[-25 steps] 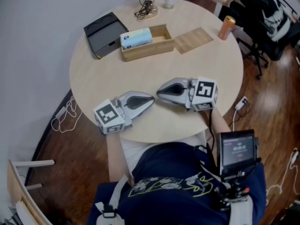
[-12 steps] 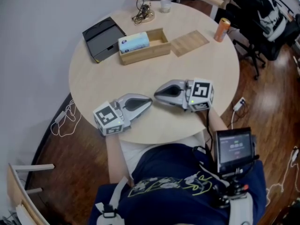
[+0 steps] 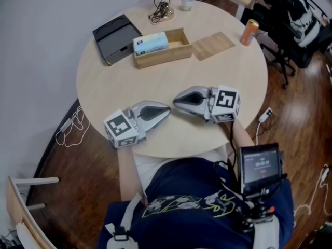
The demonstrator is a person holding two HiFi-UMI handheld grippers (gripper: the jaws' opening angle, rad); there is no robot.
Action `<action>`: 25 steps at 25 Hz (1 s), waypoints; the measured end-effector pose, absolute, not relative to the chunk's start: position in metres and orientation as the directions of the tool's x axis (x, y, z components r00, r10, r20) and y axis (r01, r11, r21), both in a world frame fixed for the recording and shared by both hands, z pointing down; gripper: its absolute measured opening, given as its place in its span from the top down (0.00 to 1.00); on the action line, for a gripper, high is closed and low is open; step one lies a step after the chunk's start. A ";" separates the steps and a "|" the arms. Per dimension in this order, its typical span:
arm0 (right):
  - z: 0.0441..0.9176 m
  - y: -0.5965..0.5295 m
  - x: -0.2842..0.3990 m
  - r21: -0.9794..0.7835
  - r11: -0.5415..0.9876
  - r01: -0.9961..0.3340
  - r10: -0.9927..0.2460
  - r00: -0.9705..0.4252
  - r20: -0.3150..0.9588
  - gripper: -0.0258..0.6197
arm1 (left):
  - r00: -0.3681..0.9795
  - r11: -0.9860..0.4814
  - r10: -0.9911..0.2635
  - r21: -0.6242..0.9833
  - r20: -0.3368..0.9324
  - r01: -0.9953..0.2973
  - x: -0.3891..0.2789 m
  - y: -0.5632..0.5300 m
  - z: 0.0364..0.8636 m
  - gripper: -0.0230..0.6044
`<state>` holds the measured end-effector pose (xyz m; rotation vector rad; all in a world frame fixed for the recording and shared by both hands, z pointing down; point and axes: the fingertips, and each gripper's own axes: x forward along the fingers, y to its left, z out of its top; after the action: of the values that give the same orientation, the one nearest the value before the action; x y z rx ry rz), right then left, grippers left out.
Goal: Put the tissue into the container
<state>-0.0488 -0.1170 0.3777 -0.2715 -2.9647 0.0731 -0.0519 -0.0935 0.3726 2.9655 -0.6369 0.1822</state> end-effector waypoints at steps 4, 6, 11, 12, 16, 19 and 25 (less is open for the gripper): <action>0.375 -0.118 -0.049 -0.057 0.983 0.172 0.179 -0.971 0.157 0.96 | 0.906 -0.909 -0.400 0.065 0.138 -0.412 -0.053 -0.095 0.371 0.96; 0.374 -0.116 -0.050 -0.063 0.983 0.172 0.180 -0.971 0.157 0.96 | 0.903 -0.907 -0.403 0.067 0.148 -0.415 -0.054 -0.094 0.371 0.96; 0.374 -0.116 -0.049 -0.062 0.983 0.173 0.181 -0.971 0.156 0.96 | 0.900 -0.906 -0.405 0.066 0.160 -0.419 -0.053 -0.093 0.372 0.96; 0.374 -0.116 -0.049 -0.061 0.983 0.174 0.181 -0.971 0.158 0.96 | 0.903 -0.907 -0.404 0.066 0.147 -0.417 -0.053 -0.093 0.371 0.96; 0.374 -0.116 -0.050 -0.058 0.983 0.174 0.181 -0.971 0.156 0.96 | 0.899 -0.905 -0.407 0.063 0.162 -0.421 -0.054 -0.093 0.372 0.96; 0.378 -0.119 -0.047 -0.068 0.987 0.145 0.155 -0.972 0.177 0.96 | 0.907 -0.911 -0.395 0.069 0.146 -0.408 -0.051 -0.095 0.370 0.96; 0.371 -0.118 -0.059 -0.075 0.986 0.148 0.159 -0.973 0.167 0.96 | 0.903 -0.908 -0.401 0.066 0.153 -0.414 -0.065 -0.093 0.373 0.96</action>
<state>-0.0593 -0.1180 0.3712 -0.2302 -2.9579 0.0930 -0.0649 -0.0929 0.3734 2.9696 -0.6373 0.2079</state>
